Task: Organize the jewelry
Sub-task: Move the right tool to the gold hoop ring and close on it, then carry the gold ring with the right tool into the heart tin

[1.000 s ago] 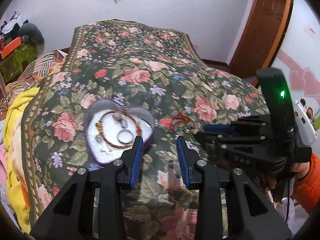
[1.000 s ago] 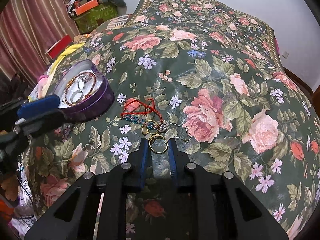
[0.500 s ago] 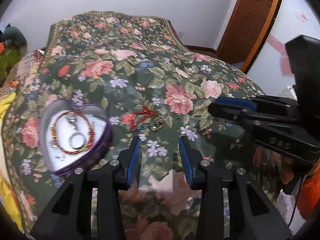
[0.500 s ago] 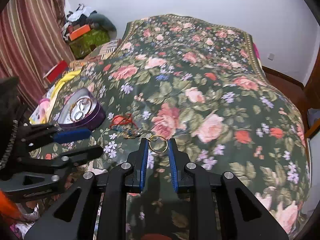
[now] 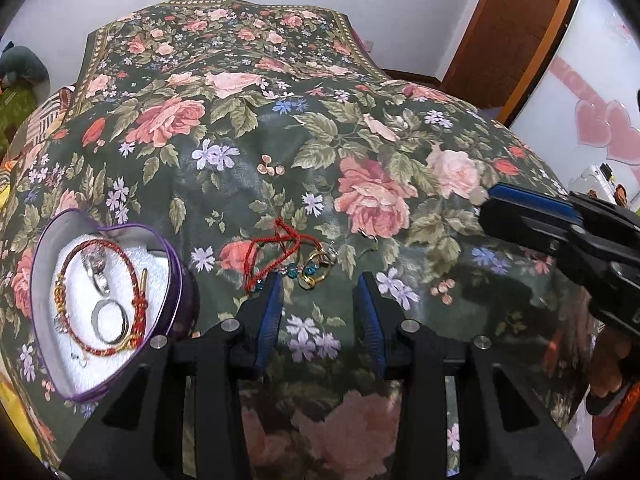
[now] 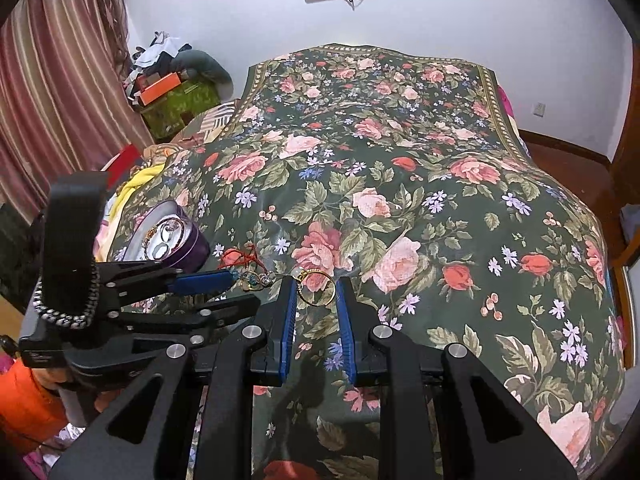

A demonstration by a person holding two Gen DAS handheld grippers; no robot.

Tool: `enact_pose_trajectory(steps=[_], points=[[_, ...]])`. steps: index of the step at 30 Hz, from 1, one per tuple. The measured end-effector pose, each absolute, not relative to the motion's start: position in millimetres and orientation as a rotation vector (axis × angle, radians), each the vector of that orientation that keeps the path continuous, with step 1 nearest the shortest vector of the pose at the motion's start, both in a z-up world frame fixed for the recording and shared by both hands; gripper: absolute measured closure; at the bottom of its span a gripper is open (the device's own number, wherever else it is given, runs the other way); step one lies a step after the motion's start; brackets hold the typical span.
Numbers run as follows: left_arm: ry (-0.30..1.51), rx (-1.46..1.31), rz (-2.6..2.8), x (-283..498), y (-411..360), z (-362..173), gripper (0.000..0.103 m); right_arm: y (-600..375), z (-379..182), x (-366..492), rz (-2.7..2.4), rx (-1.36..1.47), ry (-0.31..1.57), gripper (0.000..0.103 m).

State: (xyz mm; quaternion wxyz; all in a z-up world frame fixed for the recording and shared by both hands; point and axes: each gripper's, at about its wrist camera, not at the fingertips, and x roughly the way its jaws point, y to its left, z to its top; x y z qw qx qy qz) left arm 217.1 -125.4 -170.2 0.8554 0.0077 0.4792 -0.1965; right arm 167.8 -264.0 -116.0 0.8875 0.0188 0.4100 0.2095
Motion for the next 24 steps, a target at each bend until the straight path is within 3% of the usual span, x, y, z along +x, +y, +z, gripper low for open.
enact_pose_trajectory(steps=[4,10,24], points=[[1.008,0.022,-0.409,223.0,-126.4,-171.7,0.068,-265.4,-115.4,168.4,0.434,0.050,0.849,0.085],[0.985,0.083,-0.386,223.9,-132.0,-173.6,0.085,-265.7,-114.6,168.7,0.437,0.057,0.850,0.085],[0.919,0.031,-0.403,194.3,-111.0,-146.0,0.085,-250.6,-108.9,167.5,0.454,0.049,0.844,0.085]])
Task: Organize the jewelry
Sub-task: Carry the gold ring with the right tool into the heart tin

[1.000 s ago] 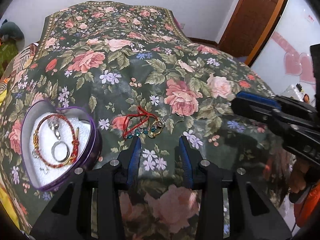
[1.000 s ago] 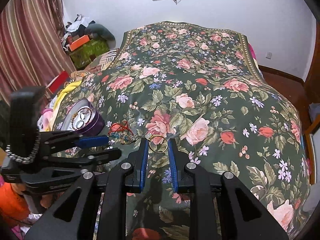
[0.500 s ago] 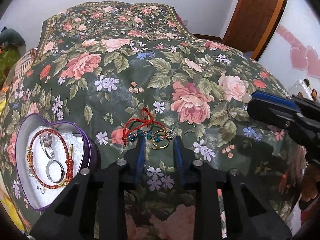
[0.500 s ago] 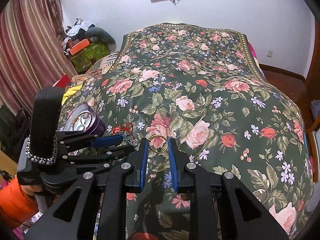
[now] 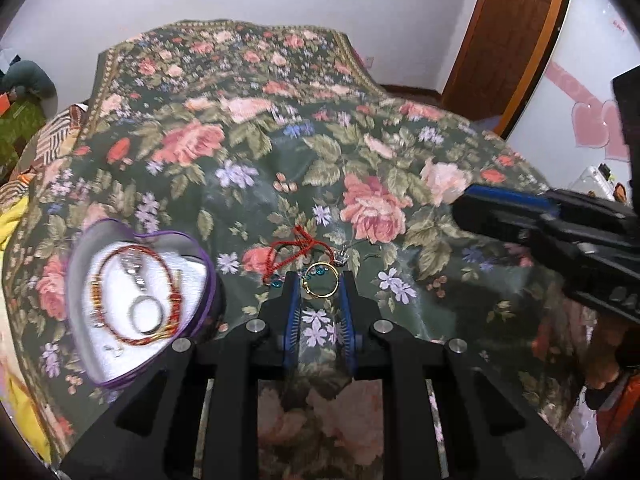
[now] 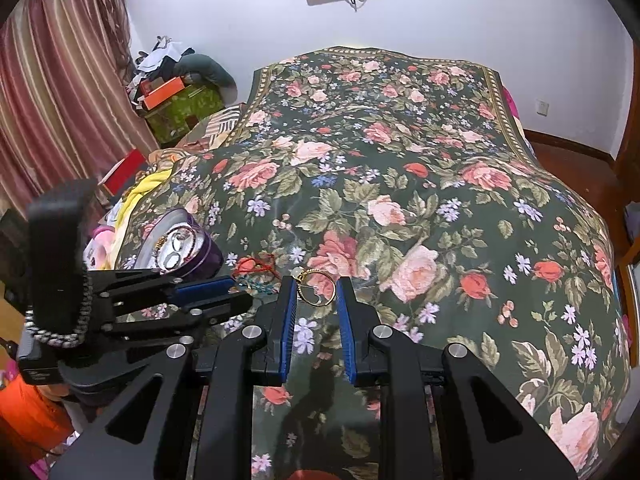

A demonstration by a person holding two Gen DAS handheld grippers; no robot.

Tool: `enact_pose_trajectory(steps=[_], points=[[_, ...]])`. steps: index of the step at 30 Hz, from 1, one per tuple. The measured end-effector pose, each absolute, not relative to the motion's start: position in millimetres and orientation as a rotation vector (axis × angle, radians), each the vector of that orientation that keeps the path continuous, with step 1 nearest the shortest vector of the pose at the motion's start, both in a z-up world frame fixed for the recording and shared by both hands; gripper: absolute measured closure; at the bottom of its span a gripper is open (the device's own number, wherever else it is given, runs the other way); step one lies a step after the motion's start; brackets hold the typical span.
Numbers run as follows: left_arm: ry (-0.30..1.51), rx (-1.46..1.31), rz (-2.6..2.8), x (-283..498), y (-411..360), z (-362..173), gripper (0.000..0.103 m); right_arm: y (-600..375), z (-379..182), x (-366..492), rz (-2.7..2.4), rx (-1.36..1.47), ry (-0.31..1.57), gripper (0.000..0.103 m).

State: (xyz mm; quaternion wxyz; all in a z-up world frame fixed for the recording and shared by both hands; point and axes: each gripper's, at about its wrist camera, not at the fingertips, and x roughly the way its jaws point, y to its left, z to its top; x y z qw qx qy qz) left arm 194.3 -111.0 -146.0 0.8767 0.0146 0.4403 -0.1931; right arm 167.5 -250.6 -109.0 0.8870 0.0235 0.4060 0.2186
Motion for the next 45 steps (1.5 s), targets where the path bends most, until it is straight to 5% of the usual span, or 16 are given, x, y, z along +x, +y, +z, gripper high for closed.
enact_pose_trajectory(steps=[22,45], points=[[0.682,-0.083,-0.210,162.5,2.1,-73.8,0.085,-176.8,-79.7,171.9,0.565,0.000,0.779,0.085],[0.762,-0.118,-0.217,176.0,14.2,-112.3,0.085,-128.3,-114.2,186.4,0.632,-0.043,0.878,0.085]])
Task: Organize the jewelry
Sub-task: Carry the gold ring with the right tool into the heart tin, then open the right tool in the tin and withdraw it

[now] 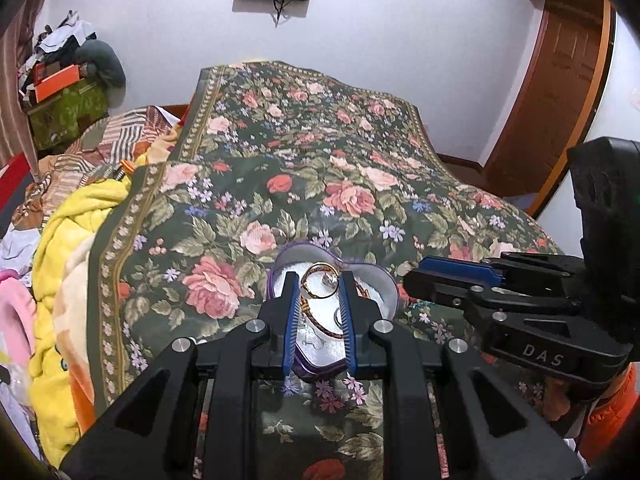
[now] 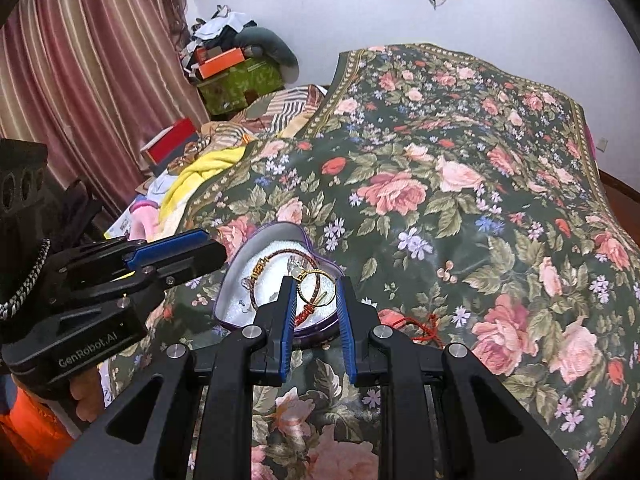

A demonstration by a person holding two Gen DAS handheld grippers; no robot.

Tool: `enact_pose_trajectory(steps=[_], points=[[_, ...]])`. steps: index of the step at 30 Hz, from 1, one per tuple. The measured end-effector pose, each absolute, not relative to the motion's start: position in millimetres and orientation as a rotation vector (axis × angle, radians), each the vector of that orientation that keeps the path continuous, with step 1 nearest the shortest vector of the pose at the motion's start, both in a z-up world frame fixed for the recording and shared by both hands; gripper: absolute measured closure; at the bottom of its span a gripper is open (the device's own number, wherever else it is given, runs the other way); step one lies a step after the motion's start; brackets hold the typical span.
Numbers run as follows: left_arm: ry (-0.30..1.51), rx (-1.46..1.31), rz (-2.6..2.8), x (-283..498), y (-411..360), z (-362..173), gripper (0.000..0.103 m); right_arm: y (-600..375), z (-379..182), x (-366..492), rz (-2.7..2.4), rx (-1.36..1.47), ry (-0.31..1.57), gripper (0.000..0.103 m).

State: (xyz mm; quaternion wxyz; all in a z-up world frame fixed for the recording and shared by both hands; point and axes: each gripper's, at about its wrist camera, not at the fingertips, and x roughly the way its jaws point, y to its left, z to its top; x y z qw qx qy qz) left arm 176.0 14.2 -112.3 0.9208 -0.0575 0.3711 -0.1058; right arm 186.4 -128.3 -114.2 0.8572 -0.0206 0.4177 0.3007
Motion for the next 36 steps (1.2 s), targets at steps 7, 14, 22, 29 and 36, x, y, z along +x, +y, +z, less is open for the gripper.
enact_pose_trajectory(steps=[7,14,22,29,36], points=[[0.794,-0.102,-0.222,185.4,9.1,-126.2,0.085,-124.0,-125.5,191.2,0.627,-0.056,0.909,0.085],[0.807,-0.092,-0.219,190.4,7.4,-131.5,0.085,-120.2,-128.8,193.4,0.633,-0.066,0.914,0.085],[0.808,-0.090,-0.211,193.1,7.2,-132.9,0.085,-118.5,-130.3,193.7,0.634,-0.076,0.912,0.084],[0.808,-0.091,-0.213,192.8,6.9,-132.2,0.085,-116.8,-127.6,190.4,0.634,-0.089,0.899,0.084],[0.792,-0.087,-0.209,189.2,6.3,-127.0,0.085,-121.6,-117.2,184.5,0.633,-0.085,0.880,0.079]])
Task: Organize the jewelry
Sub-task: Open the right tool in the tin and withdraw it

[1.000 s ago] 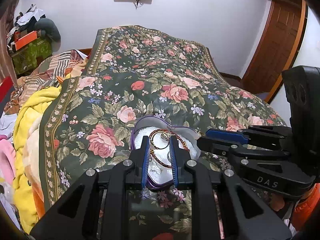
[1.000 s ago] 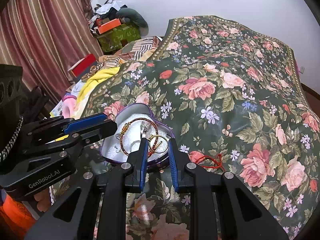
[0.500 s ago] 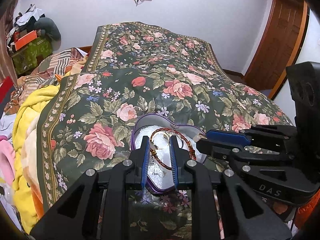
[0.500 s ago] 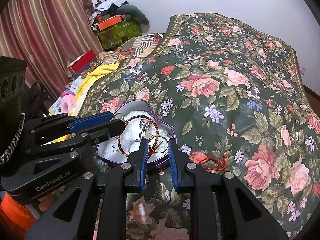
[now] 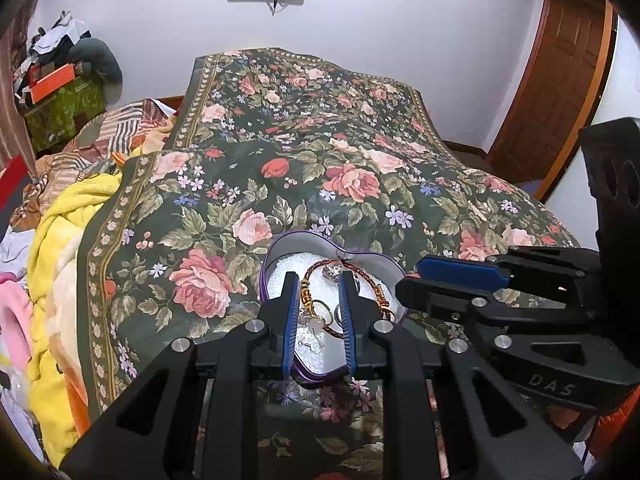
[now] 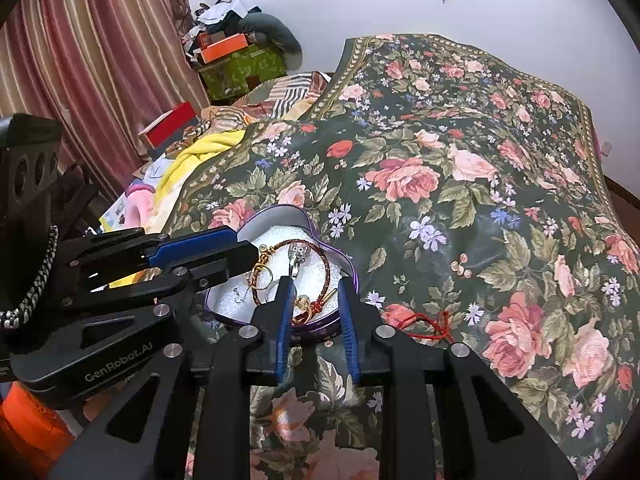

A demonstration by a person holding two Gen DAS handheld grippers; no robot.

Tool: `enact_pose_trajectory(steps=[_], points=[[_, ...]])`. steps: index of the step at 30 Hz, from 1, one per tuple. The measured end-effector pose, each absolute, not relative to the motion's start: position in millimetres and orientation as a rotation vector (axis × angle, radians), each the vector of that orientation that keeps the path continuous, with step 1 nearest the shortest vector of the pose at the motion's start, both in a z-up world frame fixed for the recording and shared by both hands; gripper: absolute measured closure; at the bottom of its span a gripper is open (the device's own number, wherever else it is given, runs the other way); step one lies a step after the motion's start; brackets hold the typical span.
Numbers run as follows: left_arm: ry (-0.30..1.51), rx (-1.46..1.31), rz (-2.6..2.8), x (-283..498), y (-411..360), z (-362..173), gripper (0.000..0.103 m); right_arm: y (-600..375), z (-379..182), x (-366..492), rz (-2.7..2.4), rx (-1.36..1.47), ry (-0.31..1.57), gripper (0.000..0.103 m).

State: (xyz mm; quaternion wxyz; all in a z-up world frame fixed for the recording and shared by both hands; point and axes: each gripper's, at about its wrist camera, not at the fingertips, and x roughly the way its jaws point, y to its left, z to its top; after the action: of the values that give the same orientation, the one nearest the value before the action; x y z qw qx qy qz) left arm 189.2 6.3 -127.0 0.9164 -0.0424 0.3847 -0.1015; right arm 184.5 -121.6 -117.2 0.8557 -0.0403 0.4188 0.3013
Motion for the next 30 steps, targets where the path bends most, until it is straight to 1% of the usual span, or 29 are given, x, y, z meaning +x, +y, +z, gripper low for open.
enact_pose_trajectory(steps=[2,8,10,12,13,14,16,21,30], points=[[0.780,-0.089,-0.205,186.1,7.3,-121.9,0.085,-125.4,-111.7,181.6,0.624,-0.087,0.862,0.076],[0.734,-0.100,-0.186,174.9,14.5,-104.1,0.084,-148.9,-91.9,177.3,0.563,-0.088,0.810,0.074],[0.722,-0.106,-0.183,172.1,17.0,-99.3,0.082,-159.8,-86.0,177.7,0.536,-0.084,0.800,0.073],[0.705,-0.111,-0.175,168.4,19.4,-94.3,0.078,-172.8,-80.9,177.6,0.498,-0.084,0.790,0.071],[0.700,-0.113,-0.173,167.1,20.1,-92.7,0.076,-177.0,-79.9,177.3,0.482,-0.085,0.788,0.067],[0.695,-0.114,-0.172,165.6,20.5,-91.3,0.075,-182.0,-79.3,177.4,0.466,-0.084,0.788,0.063],[0.698,-0.118,-0.179,163.7,19.4,-91.2,0.074,-192.1,-80.7,177.6,0.435,-0.080,0.794,0.061],[0.729,-0.102,-0.210,162.1,7.5,-99.4,0.074,-204.8,-95.5,177.3,0.404,-0.077,0.853,0.061],[0.763,-0.062,-0.242,161.7,-10.7,-111.2,0.074,-196.4,-123.7,176.6,0.423,-0.131,0.935,0.061]])
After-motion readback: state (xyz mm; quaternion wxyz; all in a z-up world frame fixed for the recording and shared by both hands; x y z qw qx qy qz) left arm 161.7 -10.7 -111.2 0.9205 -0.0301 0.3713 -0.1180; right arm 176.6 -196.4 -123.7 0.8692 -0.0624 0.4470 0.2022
